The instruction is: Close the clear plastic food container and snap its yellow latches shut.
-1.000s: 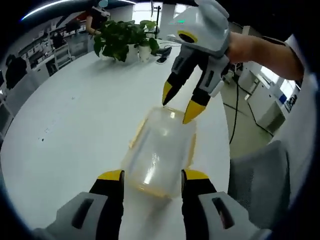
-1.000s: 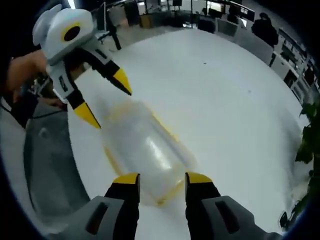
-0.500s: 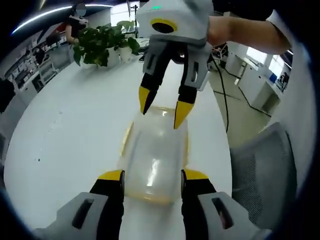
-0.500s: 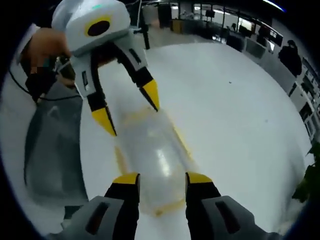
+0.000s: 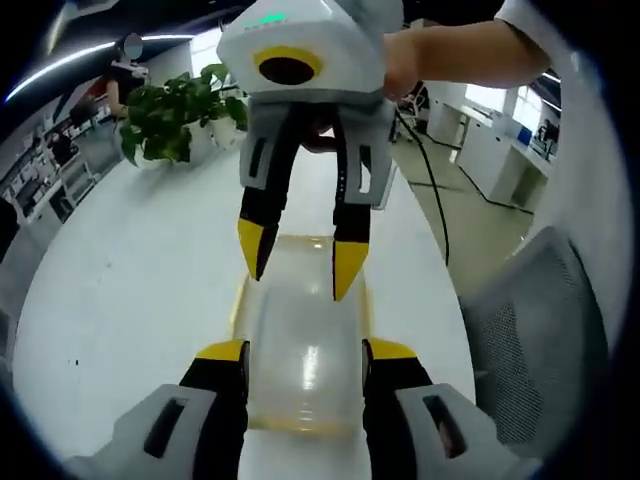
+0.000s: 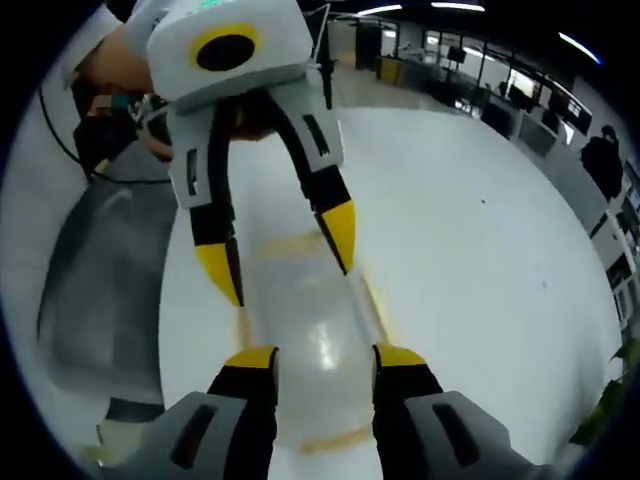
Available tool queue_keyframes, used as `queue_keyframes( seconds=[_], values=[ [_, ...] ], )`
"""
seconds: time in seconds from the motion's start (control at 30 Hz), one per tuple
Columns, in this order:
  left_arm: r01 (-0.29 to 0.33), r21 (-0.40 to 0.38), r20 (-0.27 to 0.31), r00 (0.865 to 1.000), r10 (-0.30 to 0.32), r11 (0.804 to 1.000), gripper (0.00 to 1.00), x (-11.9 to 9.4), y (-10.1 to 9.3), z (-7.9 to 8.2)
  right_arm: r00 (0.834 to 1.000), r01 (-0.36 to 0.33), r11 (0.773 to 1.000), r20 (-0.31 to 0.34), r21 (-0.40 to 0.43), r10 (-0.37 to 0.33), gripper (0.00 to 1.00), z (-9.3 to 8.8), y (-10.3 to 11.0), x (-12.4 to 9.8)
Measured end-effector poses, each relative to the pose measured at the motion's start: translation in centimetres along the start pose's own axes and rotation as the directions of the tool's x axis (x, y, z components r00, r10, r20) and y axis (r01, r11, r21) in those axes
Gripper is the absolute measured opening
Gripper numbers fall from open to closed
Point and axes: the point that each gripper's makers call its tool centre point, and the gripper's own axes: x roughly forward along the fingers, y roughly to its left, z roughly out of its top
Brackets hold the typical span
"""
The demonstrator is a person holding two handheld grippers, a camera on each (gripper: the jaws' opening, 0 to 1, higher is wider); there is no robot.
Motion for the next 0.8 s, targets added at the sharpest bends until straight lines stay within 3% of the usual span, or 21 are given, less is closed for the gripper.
queue_keyframes(
  seconds=[0.5, 0.8],
  values=[
    [0.013, 0.002, 0.027, 1.000, -0.013, 1.000, 0.43, 0.38, 0.00, 0.19, 0.999, -0.017, 0.999, 0.050, -0.029, 0.019, 0.33, 0.71, 0.17, 0.55],
    [0.022, -0.002, 0.033, 0.999, -0.022, 1.000, 0.43, 0.59, -0.04, 0.25, 0.999, -0.024, 0.999, 0.043, -0.033, 0.026, 0.33, 0.41, 0.40, 0.83]
  ],
)
